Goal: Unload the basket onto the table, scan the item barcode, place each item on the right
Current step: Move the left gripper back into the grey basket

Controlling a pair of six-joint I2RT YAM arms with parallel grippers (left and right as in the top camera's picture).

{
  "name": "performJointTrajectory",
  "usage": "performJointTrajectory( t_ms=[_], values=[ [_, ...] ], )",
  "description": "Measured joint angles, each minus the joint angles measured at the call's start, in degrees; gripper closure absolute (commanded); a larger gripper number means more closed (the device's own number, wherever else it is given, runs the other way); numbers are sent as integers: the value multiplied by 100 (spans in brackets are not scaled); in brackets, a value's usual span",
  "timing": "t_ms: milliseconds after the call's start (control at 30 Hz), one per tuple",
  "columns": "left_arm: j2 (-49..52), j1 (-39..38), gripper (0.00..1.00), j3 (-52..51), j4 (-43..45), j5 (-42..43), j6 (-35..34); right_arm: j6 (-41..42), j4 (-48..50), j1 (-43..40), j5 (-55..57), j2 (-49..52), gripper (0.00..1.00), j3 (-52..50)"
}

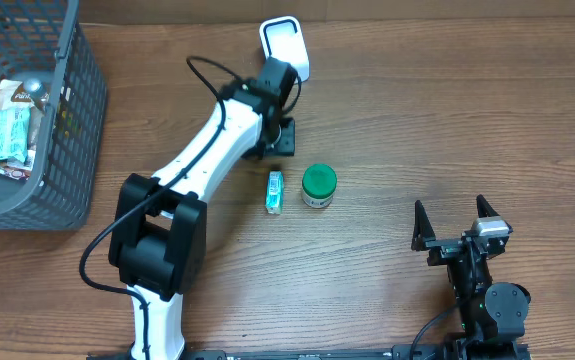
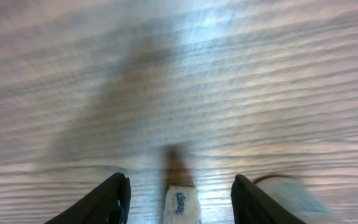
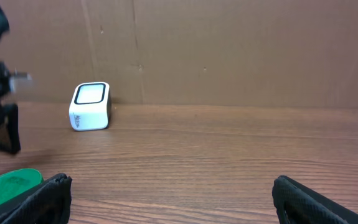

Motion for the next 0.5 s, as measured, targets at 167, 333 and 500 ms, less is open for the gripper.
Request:
performJointTrajectory(
  t_ms=[167,333,500],
  values=[
    [-7,170,48,1311,-896,-302,286,-2,4,0,-2,0,0,0],
    [-9,511,34,3158,-1606,-1099,511,0,2,0,0,0,0,0],
    [-20,1204,9,5027,-1847,-1657,839,0,2,0,-2,0,0,0]
  ],
)
